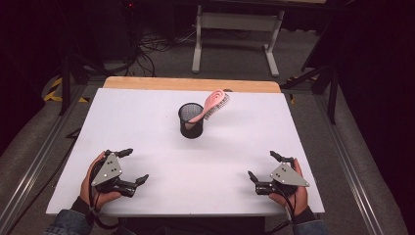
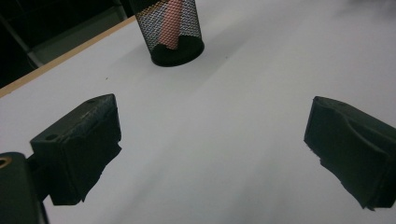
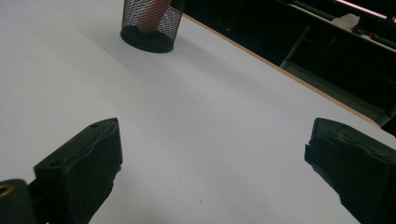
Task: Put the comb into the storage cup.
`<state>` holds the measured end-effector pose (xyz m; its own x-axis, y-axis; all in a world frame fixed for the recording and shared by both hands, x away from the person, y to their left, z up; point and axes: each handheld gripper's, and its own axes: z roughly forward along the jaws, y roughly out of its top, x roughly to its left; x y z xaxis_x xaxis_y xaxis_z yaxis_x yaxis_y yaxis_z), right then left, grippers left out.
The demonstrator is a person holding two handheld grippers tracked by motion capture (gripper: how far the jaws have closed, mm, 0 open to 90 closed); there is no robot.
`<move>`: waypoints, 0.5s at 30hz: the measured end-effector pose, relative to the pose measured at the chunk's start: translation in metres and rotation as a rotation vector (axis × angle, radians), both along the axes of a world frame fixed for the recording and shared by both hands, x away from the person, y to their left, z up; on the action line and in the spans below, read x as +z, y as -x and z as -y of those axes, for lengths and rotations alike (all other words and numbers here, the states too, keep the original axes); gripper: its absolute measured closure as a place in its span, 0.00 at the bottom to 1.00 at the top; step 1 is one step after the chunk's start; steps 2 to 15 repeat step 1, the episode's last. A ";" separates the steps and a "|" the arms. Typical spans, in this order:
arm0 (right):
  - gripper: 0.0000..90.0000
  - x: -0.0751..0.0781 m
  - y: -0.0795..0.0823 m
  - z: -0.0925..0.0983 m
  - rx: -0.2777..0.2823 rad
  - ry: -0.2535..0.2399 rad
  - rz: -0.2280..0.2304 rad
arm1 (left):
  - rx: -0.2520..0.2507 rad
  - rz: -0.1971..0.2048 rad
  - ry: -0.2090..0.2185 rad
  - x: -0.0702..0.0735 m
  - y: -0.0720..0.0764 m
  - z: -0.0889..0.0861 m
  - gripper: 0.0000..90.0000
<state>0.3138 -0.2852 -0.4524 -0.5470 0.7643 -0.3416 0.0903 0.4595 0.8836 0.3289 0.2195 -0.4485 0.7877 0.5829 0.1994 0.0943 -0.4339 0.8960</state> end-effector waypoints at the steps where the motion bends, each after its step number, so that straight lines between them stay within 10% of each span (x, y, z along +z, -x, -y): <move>1: 0.04 0.000 0.000 0.000 0.000 -0.002 0.000 | 0.000 0.000 0.000 0.000 0.000 0.000 0.05; 15: 0.04 0.000 0.000 0.000 0.000 -0.002 0.000 | 0.000 0.000 0.000 0.000 0.000 0.000 0.05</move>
